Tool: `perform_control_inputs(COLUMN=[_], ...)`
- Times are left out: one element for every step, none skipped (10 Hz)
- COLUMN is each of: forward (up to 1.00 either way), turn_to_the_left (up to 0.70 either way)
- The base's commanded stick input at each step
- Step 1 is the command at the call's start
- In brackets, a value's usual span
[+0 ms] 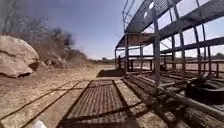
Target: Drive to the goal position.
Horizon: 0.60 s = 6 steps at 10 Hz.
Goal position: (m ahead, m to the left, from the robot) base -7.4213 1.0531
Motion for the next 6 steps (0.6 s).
perform_control_inputs(forward=[0.70, 0.70, 0.70, 0.70, 0.70, 0.70], turn_to_the_left=[0.35, 0.35, 0.35, 0.35, 0.23, 0.09])
